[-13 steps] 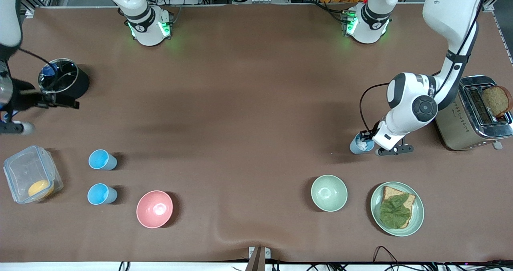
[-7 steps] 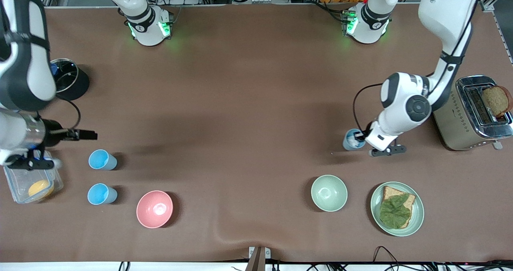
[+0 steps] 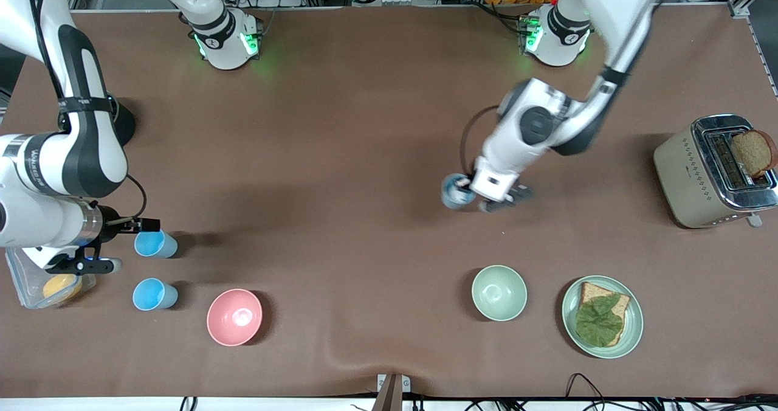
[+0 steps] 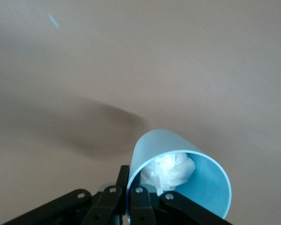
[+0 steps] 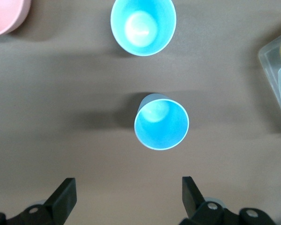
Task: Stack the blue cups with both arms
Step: 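Carry the tissue cup to mid-table while the right gripper grasps a blue cup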
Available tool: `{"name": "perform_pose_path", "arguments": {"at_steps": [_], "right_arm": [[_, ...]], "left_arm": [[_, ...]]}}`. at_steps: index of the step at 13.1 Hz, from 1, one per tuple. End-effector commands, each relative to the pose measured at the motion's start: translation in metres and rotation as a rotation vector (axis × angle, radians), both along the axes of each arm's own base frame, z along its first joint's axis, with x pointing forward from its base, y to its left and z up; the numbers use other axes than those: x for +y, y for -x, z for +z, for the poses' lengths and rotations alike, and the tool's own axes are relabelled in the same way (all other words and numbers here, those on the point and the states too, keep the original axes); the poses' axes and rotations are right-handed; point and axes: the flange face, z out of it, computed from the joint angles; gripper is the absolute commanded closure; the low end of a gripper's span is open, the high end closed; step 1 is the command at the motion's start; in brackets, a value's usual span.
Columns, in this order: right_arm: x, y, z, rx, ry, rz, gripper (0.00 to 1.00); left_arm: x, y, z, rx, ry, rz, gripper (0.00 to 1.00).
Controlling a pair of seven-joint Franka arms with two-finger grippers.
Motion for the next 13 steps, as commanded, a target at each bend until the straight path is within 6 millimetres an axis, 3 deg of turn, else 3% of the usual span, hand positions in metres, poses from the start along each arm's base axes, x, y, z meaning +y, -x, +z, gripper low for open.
{"name": "perform_pose_path", "arguments": {"at_steps": [1, 5, 7, 9, 10, 11, 12, 13], "right_arm": [[-0.019, -0.005, -0.022, -0.019, 0.014, -0.003, 0.00], [-0.081, -0.009, -0.068, -0.062, -0.014, -0.006, 0.00], [-0.084, -0.010, -0.090, -0.075, -0.019, 0.000, 0.00], [-0.077, -0.001, -0.112, -0.068, -0.025, 0.009, 0.00], [-0.077, 0.003, -0.122, -0.076, -0.026, 0.008, 0.00], [-0.078, 0.006, -0.128, -0.081, -0.027, 0.008, 0.22], [-0.076, 0.007, -0.129, -0.076, -0.028, 0.009, 0.66], [-0.075, 0.007, -0.128, -0.078, -0.029, 0.010, 0.88]], "left_arm": [[-0.064, 0.015, -0.012, 0.040, 0.021, 0.078, 1.00], [-0.121, 0.034, -0.032, 0.061, 0.014, 0.142, 1.00], [-0.141, 0.051, -0.043, 0.059, -0.013, 0.162, 1.00], [-0.144, 0.058, -0.058, 0.030, -0.057, 0.145, 1.00], [-0.144, 0.059, -0.063, 0.031, -0.067, 0.165, 0.88], [-0.145, 0.056, -0.062, 0.028, -0.064, 0.180, 0.56], [-0.142, 0.052, -0.058, 0.024, -0.059, 0.188, 0.08], [-0.141, 0.049, -0.053, 0.018, -0.055, 0.196, 0.00]]}}
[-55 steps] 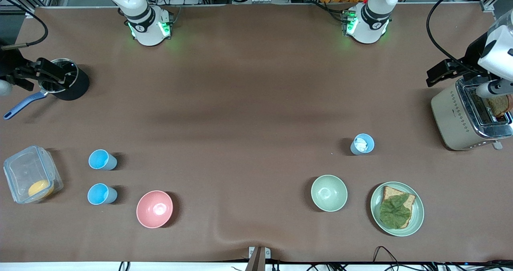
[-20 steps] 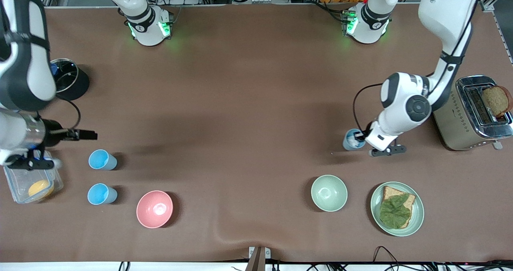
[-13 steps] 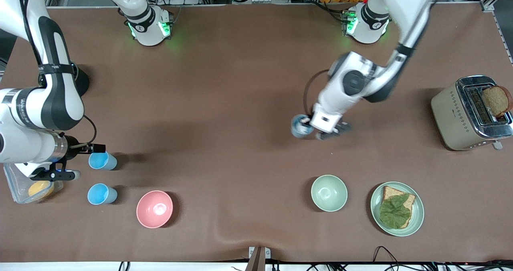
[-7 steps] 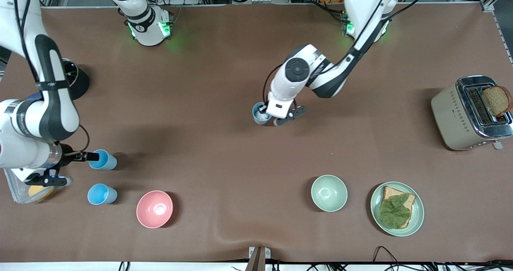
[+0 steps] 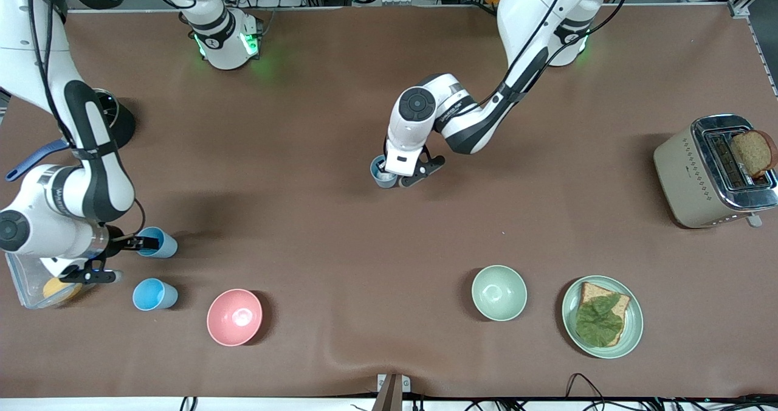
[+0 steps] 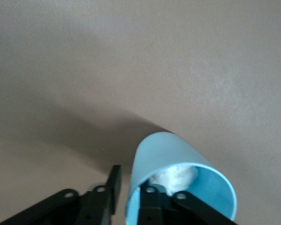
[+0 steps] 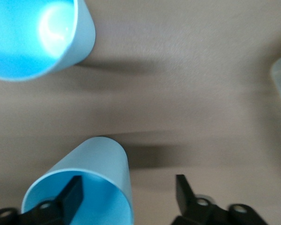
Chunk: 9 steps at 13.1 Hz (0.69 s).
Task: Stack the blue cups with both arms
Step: 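Carry the tissue cup to mid-table while the right gripper grasps a blue cup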
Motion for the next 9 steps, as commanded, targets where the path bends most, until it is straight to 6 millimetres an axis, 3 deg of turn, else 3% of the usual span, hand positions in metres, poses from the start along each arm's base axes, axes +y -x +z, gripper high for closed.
{"name": "perform_pose_path", "arguments": {"at_steps": [1, 6, 9], "right_arm": [[0.002, 0.006, 0.001, -0.001, -0.002, 0.008, 0.95], [0.003, 0.007, 0.000, 0.005, -0.004, 0.011, 0.98], [0.011, 0.006, 0.012, 0.002, -0.002, 0.021, 0.98]], "left_arm": [[0.002, -0.014, 0.023, -0.045, 0.002, 0.034, 0.00], [0.025, -0.010, 0.160, -0.131, -0.069, 0.134, 0.00], [0.092, -0.038, 0.248, -0.204, -0.113, 0.165, 0.00]]}}
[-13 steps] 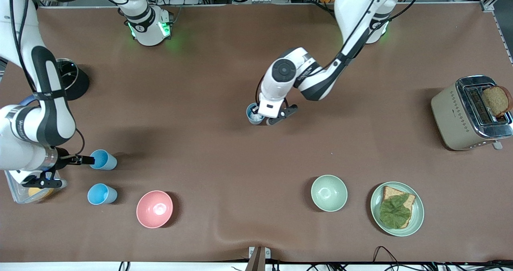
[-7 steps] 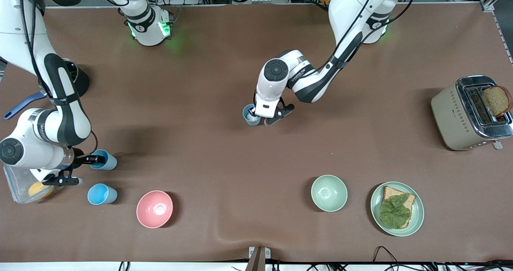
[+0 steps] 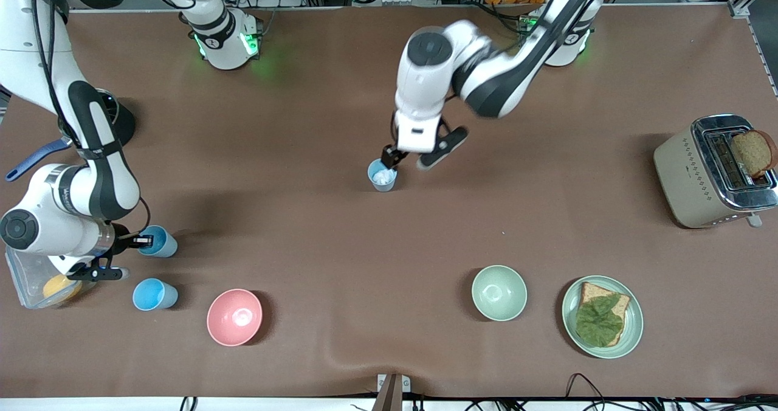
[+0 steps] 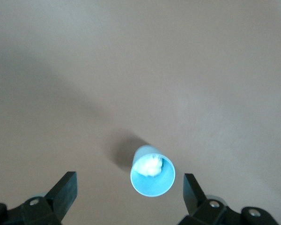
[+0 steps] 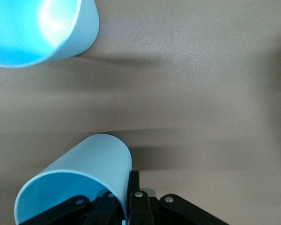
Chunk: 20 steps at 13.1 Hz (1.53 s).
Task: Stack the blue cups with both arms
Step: 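Release the tissue cup, withdraw the left gripper while the right gripper carries its cup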
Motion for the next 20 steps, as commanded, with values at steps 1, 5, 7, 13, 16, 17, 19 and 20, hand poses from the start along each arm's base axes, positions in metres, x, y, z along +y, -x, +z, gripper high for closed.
{"name": "perform_pose_path", "arguments": {"at_steps": [1, 5, 7, 13, 16, 17, 19, 20], "right_arm": [[0.015, 0.004, 0.033, 0.012, -0.002, 0.025, 1.00], [0.087, 0.013, 0.105, 0.083, -0.165, -0.077, 1.00], [0.143, 0.019, 0.138, 0.094, -0.165, -0.095, 1.00], [0.410, 0.077, 0.164, 0.106, -0.080, -0.386, 1.00], [0.500, 0.114, 0.166, 0.078, -0.080, -0.610, 1.00], [0.518, 0.125, 0.165, 0.076, -0.076, -0.666, 1.00], [0.538, 0.141, 0.148, 0.094, -0.040, -0.732, 1.00], [0.544, 0.142, 0.138, 0.089, -0.045, -0.765, 1.00]], "left_arm": [[0.079, -0.023, 0.066, -0.056, -0.080, -0.031, 0.00], [0.196, -0.078, 0.088, -0.022, -0.173, -0.273, 0.00], [0.245, -0.097, 0.092, -0.008, -0.175, -0.359, 0.00], [0.336, -0.112, 0.110, 0.029, -0.210, -0.502, 0.00], [0.370, -0.108, 0.134, 0.011, -0.177, -0.564, 0.00], [0.383, -0.105, 0.143, 0.004, -0.172, -0.570, 0.00], [0.393, -0.100, 0.159, 0.007, -0.173, -0.593, 0.00], [0.395, -0.099, 0.174, 0.012, -0.171, -0.590, 0.00]]}}
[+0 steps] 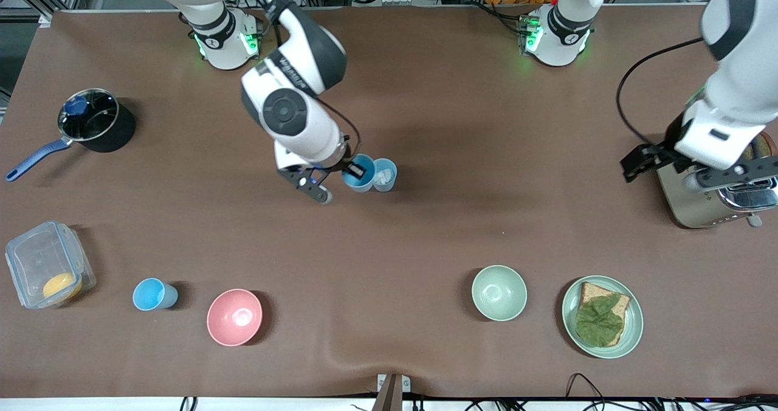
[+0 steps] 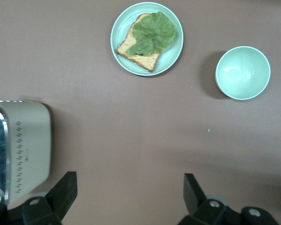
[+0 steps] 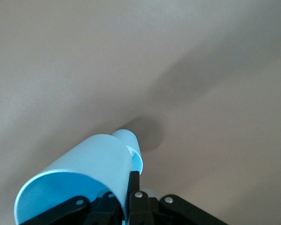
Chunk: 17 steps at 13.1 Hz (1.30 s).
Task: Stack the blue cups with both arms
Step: 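Lower the blue cup into the tissue cup and open the right gripper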
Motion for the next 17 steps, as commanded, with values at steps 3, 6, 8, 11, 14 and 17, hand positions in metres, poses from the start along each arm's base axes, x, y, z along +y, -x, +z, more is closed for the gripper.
{"name": "perform_pose_path", "arguments": {"at_steps": [3, 6, 8, 11, 14, 17], "right_arm": [[0.031, 0.013, -0.051, 0.007, -0.013, -0.152, 1.00], [0.044, 0.026, -0.063, 0.023, 0.002, -0.132, 1.00], [0.039, 0.026, -0.058, 0.038, 0.016, -0.142, 1.00], [0.033, 0.028, -0.049, 0.058, 0.043, -0.134, 1.00], [0.038, 0.032, -0.054, 0.061, 0.045, -0.129, 1.00], [0.053, 0.043, -0.068, 0.053, 0.047, -0.121, 1.00]], "left_arm": [[0.003, 0.014, 0.054, 0.011, 0.007, -0.012, 0.00], [0.015, 0.017, 0.064, 0.005, 0.005, -0.037, 0.00], [0.021, 0.021, 0.063, 0.033, 0.020, -0.043, 0.00], [0.019, 0.027, 0.065, 0.043, 0.019, -0.039, 0.00], [0.014, 0.029, 0.063, 0.052, 0.020, -0.039, 0.00], [0.013, 0.030, 0.060, 0.058, 0.019, -0.042, 0.00]]}}
